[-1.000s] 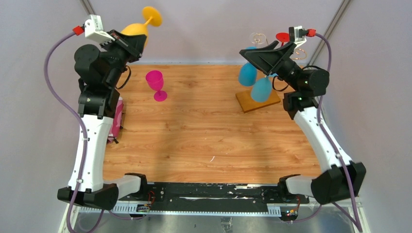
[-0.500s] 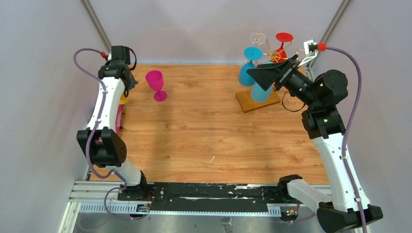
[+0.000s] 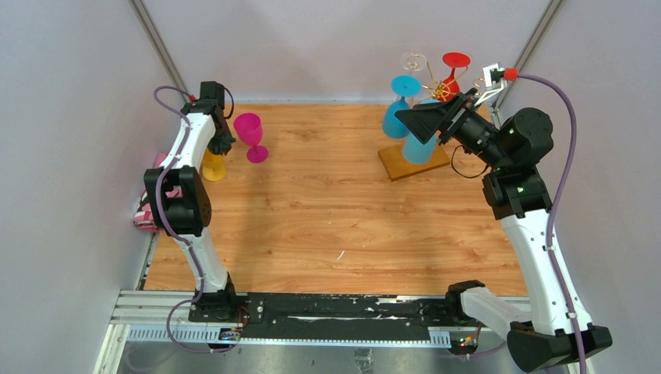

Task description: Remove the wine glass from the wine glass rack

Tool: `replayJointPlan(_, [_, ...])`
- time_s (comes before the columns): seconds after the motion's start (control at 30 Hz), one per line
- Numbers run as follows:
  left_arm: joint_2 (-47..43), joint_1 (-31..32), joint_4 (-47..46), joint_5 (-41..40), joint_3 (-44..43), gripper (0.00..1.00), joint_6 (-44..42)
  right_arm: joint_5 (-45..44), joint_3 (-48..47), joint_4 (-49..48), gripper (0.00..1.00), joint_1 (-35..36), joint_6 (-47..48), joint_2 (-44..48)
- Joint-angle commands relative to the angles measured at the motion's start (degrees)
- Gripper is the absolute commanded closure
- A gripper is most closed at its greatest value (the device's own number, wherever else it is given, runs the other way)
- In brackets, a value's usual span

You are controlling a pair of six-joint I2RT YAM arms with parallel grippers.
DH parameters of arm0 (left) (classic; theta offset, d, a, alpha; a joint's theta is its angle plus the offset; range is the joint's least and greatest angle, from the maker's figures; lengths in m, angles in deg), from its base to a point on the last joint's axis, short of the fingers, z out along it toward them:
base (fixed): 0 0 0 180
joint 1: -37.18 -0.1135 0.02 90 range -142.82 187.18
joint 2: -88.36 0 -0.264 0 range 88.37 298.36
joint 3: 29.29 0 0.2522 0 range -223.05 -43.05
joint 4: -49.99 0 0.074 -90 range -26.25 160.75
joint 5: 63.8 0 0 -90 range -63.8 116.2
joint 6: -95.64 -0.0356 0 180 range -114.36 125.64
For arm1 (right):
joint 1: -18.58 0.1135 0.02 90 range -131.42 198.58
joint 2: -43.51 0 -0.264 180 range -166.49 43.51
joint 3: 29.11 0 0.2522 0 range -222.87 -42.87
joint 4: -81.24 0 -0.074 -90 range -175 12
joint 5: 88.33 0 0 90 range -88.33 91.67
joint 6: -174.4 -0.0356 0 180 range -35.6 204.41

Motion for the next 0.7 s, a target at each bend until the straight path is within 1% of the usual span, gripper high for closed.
replayJointPlan(0.0, [1.3, -0.8, -4.1, 5.5, -0.8, 1.00, -0.9, -0.1, 0.3, -1.1, 0.02, -0.8, 0.5, -0.5])
replayJointPlan(0.13, [0.9, -1.3, -6.3, 6.4, 0.5, 1.00, -0.9, 0.5, 0.4, -1.9, 0.02, -0.8, -0.3, -1.7])
replayJointPlan(0.33, [3.2, -2.7, -6.2, 8.6, 0.2, 1.00, -1.6, 1.3, -0.3, -2.5, 0.02, -0.8, -1.2, -3.1])
replayJointPlan(0.37, [3.4, -2.8, -6.2, 8.8, 0.2, 0.97, -1.7, 1.4, -0.4, -2.5, 0.02, -0.8, -1.3, -3.2])
replayJointPlan(0.53, [3.2, -2.9, -6.0, 8.6, -0.9, 0.74, -2.2, 1.9, 0.2, -3.6, 0.02, -0.8, -2.6, -3.5])
replayJointPlan(0.67, [2.9, -2.9, -4.5, 9.6, -4.0, 0.60, -2.9, 2.6, 0.7, -4.8, 0.02, -0.8, -3.7, -3.7])
